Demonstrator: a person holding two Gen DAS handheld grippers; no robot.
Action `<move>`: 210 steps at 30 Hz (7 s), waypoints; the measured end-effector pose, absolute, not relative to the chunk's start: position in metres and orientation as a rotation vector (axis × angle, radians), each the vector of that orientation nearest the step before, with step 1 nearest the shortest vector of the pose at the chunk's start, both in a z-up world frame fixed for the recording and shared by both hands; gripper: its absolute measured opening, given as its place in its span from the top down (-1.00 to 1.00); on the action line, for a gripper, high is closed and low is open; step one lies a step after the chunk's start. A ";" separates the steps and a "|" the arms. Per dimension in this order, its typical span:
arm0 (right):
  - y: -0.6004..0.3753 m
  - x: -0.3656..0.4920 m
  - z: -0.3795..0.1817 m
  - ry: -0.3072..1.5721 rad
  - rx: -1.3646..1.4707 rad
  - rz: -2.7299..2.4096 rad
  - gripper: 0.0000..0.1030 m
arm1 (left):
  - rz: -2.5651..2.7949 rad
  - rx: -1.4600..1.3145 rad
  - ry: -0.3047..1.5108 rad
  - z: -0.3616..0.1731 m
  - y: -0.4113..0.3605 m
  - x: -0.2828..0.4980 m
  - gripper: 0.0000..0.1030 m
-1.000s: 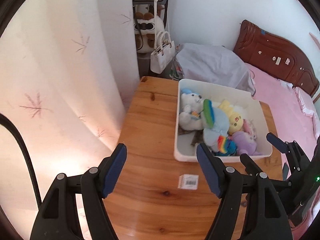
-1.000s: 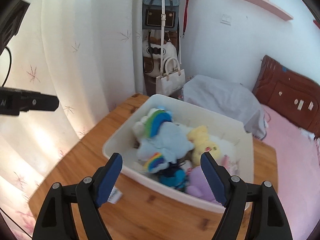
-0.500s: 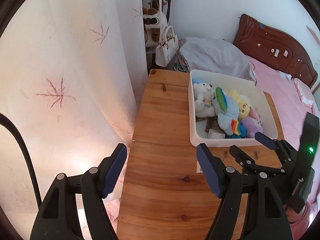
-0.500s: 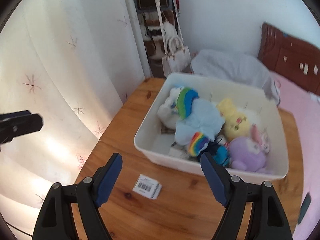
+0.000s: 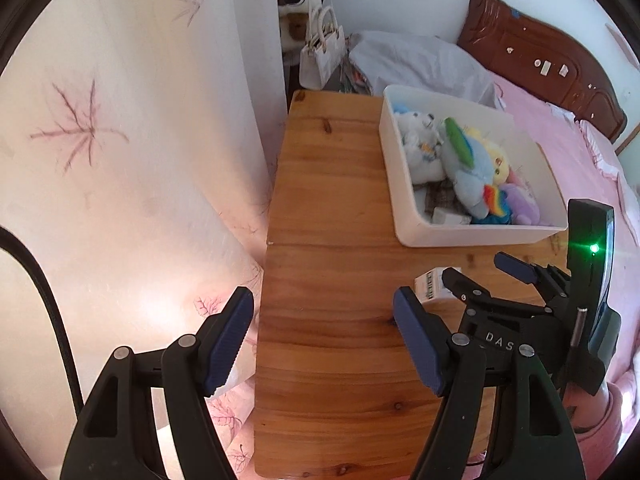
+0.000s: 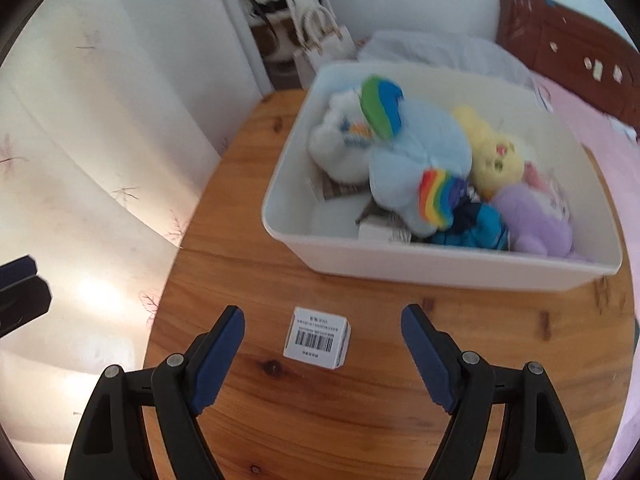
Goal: Organize objects
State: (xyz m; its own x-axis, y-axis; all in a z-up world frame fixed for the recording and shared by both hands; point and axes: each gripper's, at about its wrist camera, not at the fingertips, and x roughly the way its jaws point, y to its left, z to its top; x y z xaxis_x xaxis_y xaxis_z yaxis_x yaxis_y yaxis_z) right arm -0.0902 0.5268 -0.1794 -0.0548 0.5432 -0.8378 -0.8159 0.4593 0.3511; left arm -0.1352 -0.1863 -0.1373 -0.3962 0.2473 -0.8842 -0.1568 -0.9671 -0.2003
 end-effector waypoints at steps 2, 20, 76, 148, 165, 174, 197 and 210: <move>0.528 -0.091 -0.188 1.213 -0.286 1.106 -0.58 | 2.416 -1.589 -0.141 -0.144 -0.190 -0.137 -0.47; 0.537 -0.103 -0.224 1.319 -0.279 1.018 -0.30 | 2.258 -1.676 -0.112 -0.176 -0.197 -0.138 -0.47; 0.510 -0.048 -0.120 1.051 -0.278 1.297 0.32 | 2.287 -1.693 -0.216 -0.151 -0.121 -0.115 -0.47; 0.311 -0.042 -0.096 1.212 -0.255 1.024 -0.56 | 2.591 -1.638 -0.199 -0.086 -0.091 -0.003 -0.47; 0.217 -0.108 -0.053 1.165 -0.099 1.151 -0.64 | 2.704 -1.470 -0.289 -0.029 -0.076 0.080 -0.47; 0.179 -0.099 -0.046 1.049 -0.030 1.062 -0.67 | 2.810 -1.287 -0.298 -0.008 -0.062 0.103 -0.57; 0.186 -0.096 -0.040 0.953 -0.101 1.001 -1.00 | 2.868 -1.197 -0.309 0.001 -0.059 0.113 -0.81; 0.195 -0.101 -0.038 0.965 -0.135 0.991 -1.00 | 2.846 -1.167 -0.350 0.001 -0.068 0.103 -0.81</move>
